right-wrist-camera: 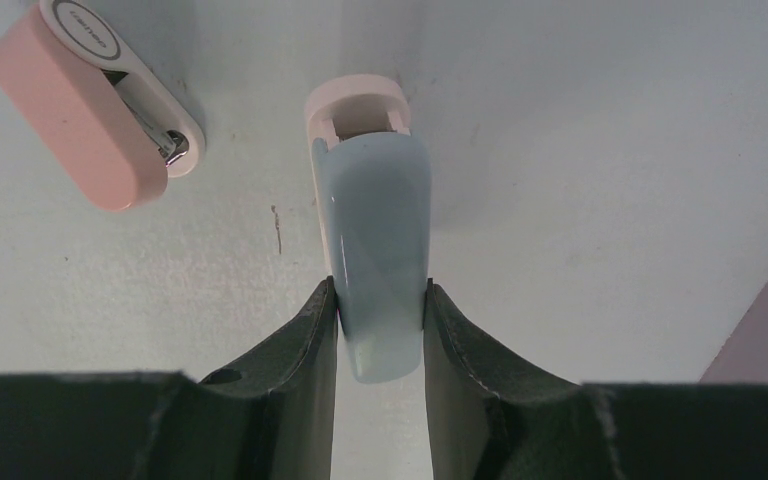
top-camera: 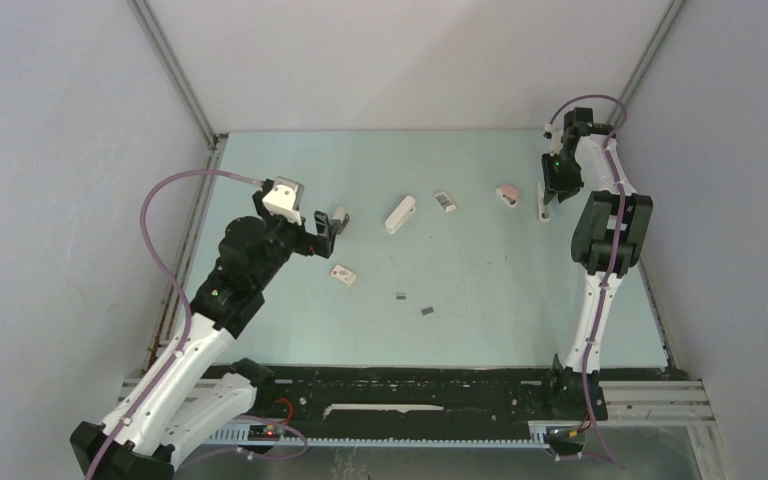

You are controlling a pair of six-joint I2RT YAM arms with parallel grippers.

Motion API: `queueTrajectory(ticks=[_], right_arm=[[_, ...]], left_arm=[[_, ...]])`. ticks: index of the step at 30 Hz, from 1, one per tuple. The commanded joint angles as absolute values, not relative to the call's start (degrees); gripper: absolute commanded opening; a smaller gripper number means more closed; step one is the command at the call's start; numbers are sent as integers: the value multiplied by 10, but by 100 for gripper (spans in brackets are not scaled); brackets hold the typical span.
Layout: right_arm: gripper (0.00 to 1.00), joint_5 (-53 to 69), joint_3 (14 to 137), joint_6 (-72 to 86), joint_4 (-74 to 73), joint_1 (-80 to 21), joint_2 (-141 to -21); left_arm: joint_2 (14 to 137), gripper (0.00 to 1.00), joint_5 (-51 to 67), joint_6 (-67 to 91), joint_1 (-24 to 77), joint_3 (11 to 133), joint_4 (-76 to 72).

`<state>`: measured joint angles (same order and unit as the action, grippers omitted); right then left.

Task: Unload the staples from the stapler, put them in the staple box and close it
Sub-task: Place the stapler at the center of the board, then pick up the stapler from the center of the board.

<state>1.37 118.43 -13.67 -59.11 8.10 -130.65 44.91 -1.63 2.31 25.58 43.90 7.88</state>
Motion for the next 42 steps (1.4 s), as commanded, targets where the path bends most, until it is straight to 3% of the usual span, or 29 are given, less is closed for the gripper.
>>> queueTrajectory(ticks=[1, 10, 18, 27, 32, 34, 42], right_arm=[[34, 3, 1226, -126, -610, 82, -1310], [61, 45, 1226, -123, -604, 86, -1253], [65, 102, 1137, -137, -577, 85, -1123], [67, 388, 865, -192, -463, 84, -840], [97, 623, 674, -167, -322, 89, -709], [100, 693, 627, -159, -273, 88, -682], [100, 743, 590, -175, -242, 67, -662]], left_arm=[[449, 100, -34, 5, 257, 433, 62], [458, 100, -33, 9, 257, 440, 63], [459, 100, -20, 27, 254, 489, 89], [488, 100, 36, 69, 209, 582, 168], [486, 100, 46, 85, 187, 641, 253], [485, 100, 46, 86, 185, 675, 296], [503, 100, 83, 107, 184, 690, 300]])
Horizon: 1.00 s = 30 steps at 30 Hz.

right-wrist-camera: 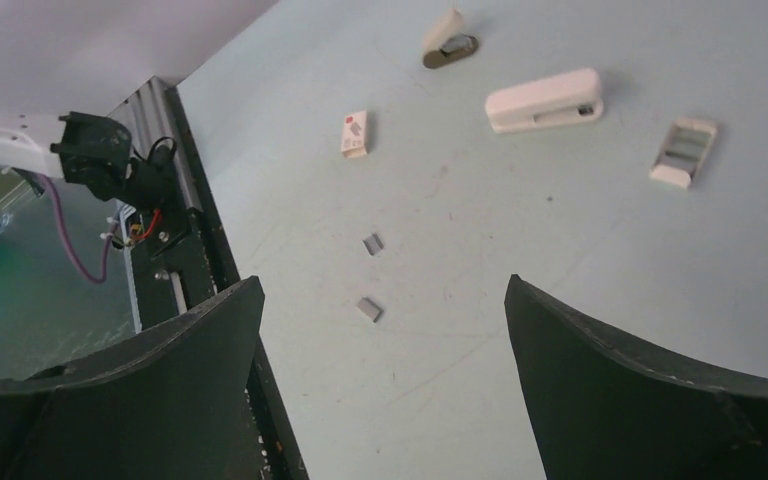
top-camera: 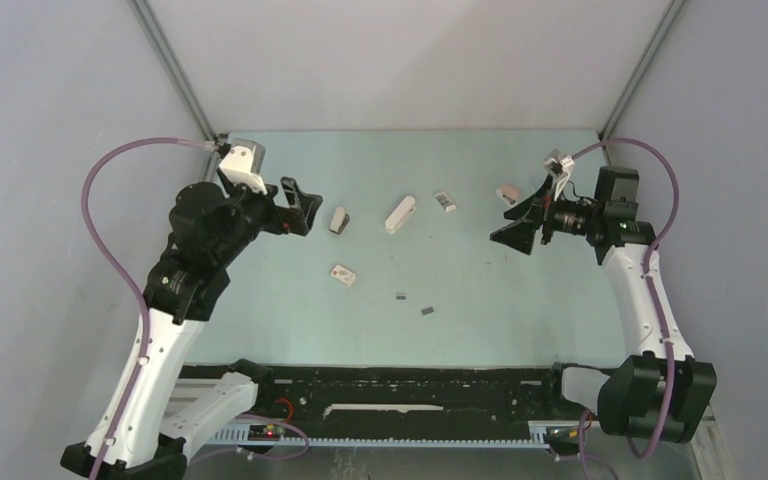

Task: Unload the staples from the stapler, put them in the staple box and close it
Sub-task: Pick up the stapler from the center of the board.

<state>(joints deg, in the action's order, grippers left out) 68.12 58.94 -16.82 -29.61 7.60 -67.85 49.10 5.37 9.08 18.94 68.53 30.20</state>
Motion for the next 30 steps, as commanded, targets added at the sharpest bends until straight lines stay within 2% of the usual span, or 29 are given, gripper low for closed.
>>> queueTrajectory(ticks=[1, 5, 9, 14, 23, 30], right_arm=[[100, 744, 590, -176, -243, 67, -664], [100, 745, 590, -180, -247, 66, -668], [100, 744, 587, -181, -244, 70, -663], [100, 744, 587, -181, -244, 70, -659], [100, 745, 587, -189, -250, 68, -661], [100, 745, 587, -197, -253, 66, -659]], left_arm=[[507, 100, 88, 111, 183, 672, 275], [537, 100, 93, 113, 175, 622, 194], [568, 100, 54, 113, 166, 706, 296], [524, 100, 28, 134, 166, 767, 353], [538, 100, 109, 139, 166, 718, 321], [470, 100, 107, 142, 166, 683, 311]])
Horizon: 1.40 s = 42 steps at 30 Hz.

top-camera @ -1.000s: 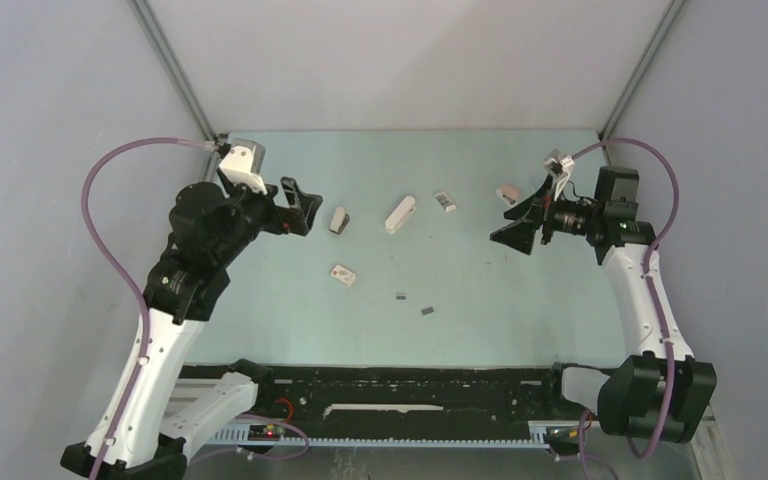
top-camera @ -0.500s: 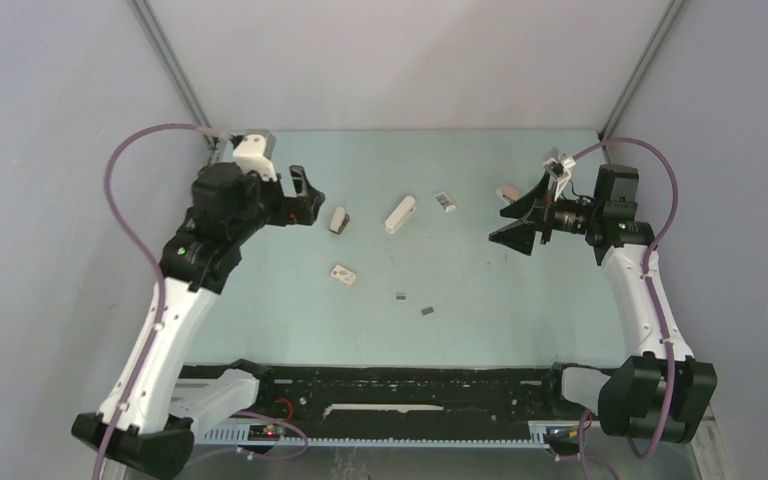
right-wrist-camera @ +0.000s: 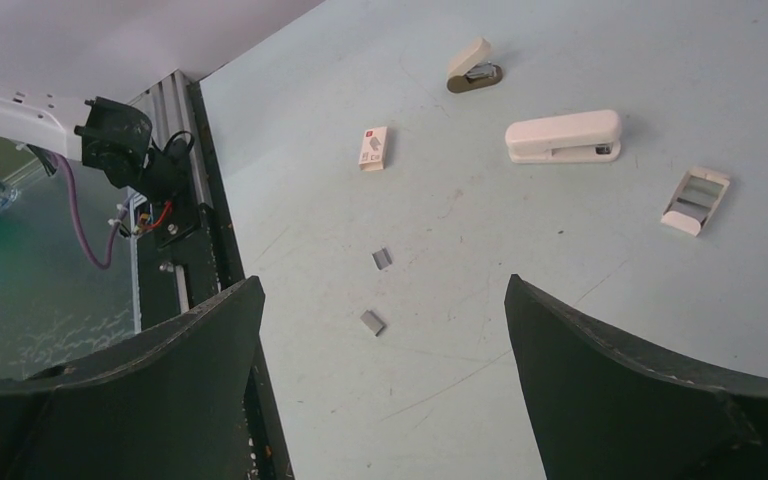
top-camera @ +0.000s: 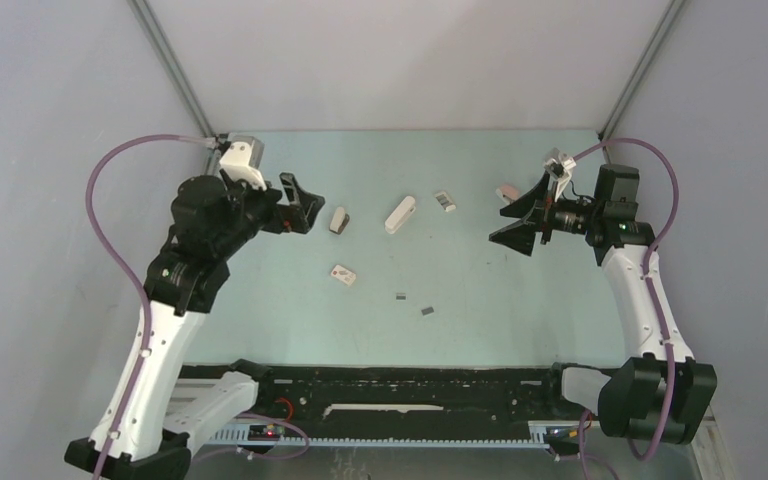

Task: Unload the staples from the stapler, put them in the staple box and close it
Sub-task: Pick up the stapler from the center of the board.

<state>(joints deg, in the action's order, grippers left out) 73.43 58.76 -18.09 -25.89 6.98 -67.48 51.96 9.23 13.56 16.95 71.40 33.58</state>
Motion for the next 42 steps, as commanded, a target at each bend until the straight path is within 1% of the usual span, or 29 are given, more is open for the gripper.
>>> queueTrajectory(ticks=[1, 4, 7, 9, 11, 15, 18, 22, 24, 27, 32, 36, 40, 42], right_arm=[[100, 745, 587, -200, -254, 65, -660], [100, 746, 587, -203, -257, 66, -662], [100, 745, 587, -210, -261, 69, -662], [100, 746, 586, -213, -264, 74, -662], [100, 746, 587, -216, -265, 79, -662], [100, 739, 587, -224, -269, 81, -666], [100, 732, 587, -229, -270, 77, -670], [100, 723, 587, -237, -275, 71, -675], [100, 720, 587, -238, -276, 70, -678], [100, 716, 587, -239, -277, 67, -682], [100, 711, 587, -244, -280, 64, -686], [100, 711, 587, -246, -281, 64, -684], [100, 711, 587, -249, -283, 62, -682], [100, 710, 587, -251, -282, 62, -681]], left_arm=[[467, 100, 110, 142, 166, 664, 287], [478, 100, 145, 163, 165, 593, 157], [539, 100, 185, 195, 164, 555, 27], [591, 97, 207, 202, 164, 565, -18], [637, 93, 222, 196, 164, 579, -28], [686, 92, 197, 166, 163, 563, -34], [717, 90, 166, 168, 163, 554, -34], [782, 86, 174, 182, 161, 579, -6], [822, 87, 195, 184, 161, 602, 19], [879, 87, 194, 180, 167, 635, 53], [942, 87, 169, 139, 213, 722, 117], [1014, 88, 118, 76, 264, 804, 163], [1093, 88, 80, 52, 271, 889, 212], [1122, 86, 84, 50, 272, 922, 231]])
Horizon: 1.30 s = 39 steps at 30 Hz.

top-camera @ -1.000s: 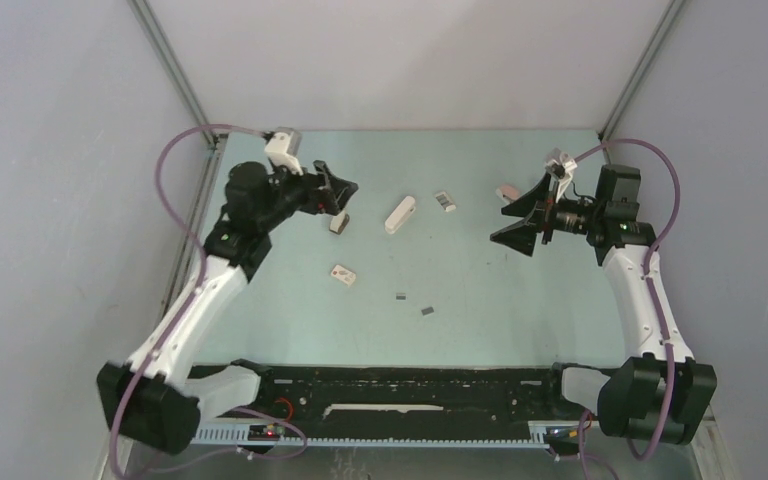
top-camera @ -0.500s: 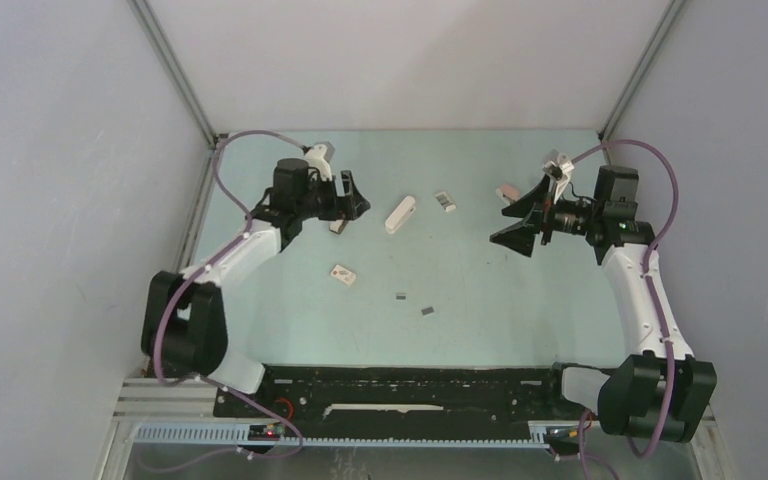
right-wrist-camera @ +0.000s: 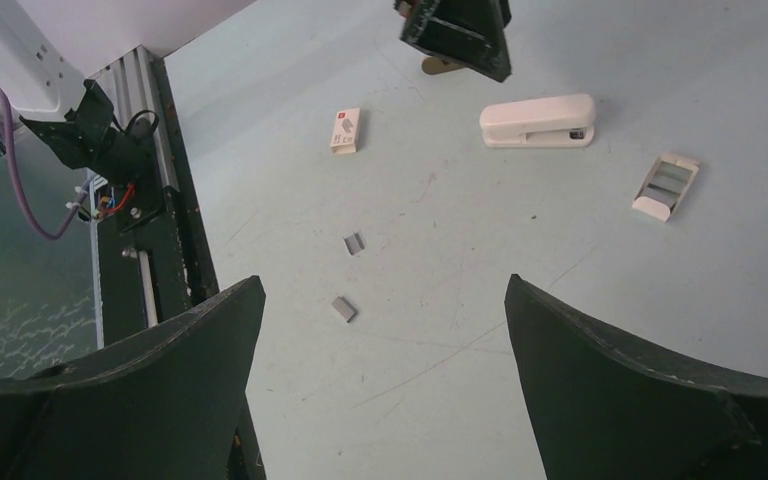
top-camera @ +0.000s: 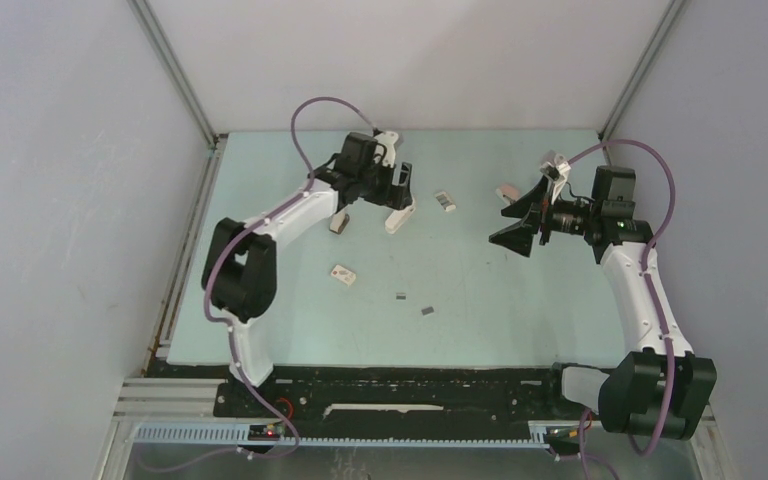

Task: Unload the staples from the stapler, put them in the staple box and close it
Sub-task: Pick up the stapler from the center of the board.

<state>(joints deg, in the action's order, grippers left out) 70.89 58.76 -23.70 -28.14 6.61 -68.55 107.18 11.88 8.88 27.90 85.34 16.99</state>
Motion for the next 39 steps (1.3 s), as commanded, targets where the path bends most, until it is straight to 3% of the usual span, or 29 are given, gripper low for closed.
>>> queueTrajectory(ticks=[1, 20, 23, 25, 29, 39], right_arm=[[100, 709, 587, -252, -283, 61, -681], [100, 709, 587, -257, -287, 52, -684], [100, 711, 587, -255, -287, 52, -682], [100, 713, 587, -255, -287, 52, -681], [100, 717, 587, -254, -287, 52, -679], [99, 725, 587, -259, -291, 43, -668]], left_arm=[[1133, 85, 88, 50, 274, 936, 239], [1289, 60, 73, 51, 315, 1080, 353], [1296, 51, 64, 50, 317, 1081, 360], [1297, 35, 59, 49, 318, 1081, 363], [1277, 18, 53, 43, 333, 1071, 366], [1147, 12, 51, 45, 408, 943, 321]])
